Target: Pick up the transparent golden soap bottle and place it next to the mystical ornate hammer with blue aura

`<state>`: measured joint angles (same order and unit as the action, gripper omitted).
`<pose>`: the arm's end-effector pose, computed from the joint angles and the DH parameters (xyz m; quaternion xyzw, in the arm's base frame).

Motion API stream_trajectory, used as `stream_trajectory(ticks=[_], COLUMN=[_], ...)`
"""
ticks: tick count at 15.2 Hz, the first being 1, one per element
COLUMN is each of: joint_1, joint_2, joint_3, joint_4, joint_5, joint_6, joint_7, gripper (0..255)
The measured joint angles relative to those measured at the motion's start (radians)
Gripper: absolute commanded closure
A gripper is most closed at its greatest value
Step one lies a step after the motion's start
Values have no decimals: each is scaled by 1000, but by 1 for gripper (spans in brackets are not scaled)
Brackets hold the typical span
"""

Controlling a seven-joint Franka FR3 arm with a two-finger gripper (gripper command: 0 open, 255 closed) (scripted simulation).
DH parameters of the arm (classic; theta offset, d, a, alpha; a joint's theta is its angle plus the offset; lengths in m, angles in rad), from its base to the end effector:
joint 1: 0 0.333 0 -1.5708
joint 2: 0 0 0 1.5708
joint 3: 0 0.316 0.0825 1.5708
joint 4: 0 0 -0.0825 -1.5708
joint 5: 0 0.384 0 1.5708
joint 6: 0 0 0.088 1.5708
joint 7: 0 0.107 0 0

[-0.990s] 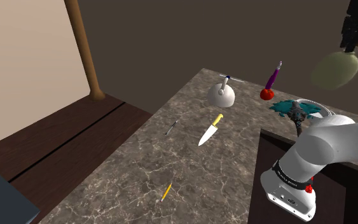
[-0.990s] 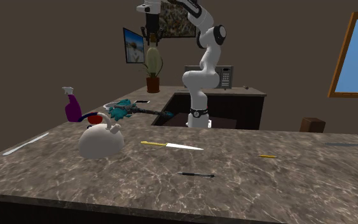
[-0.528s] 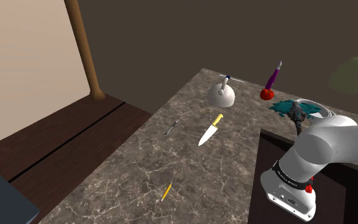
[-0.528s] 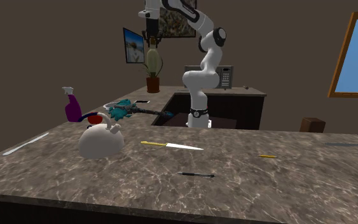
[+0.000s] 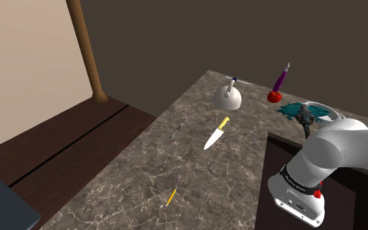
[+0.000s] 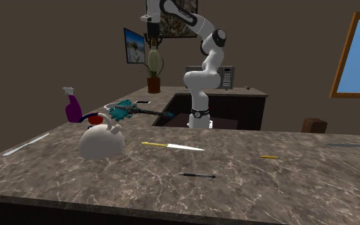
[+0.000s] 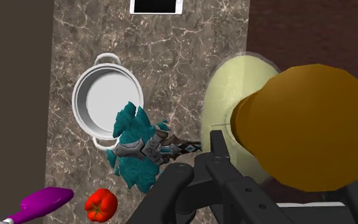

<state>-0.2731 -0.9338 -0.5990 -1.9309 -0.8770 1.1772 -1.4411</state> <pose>-0.0292 -0.3595 0.7024 0.9662 0.1996 -0.1435 0.0780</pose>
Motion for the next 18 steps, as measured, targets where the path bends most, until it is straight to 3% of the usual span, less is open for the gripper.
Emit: stream_trajectory(ticks=[11,18], joint_1=[54,34], joint_2=[22,-32], joint_3=[-237,-270], joint_4=[199,106], joint_5=[-160,-193], joint_6=[69,124], joint_7=[-253,-232], gripper=[255,255])
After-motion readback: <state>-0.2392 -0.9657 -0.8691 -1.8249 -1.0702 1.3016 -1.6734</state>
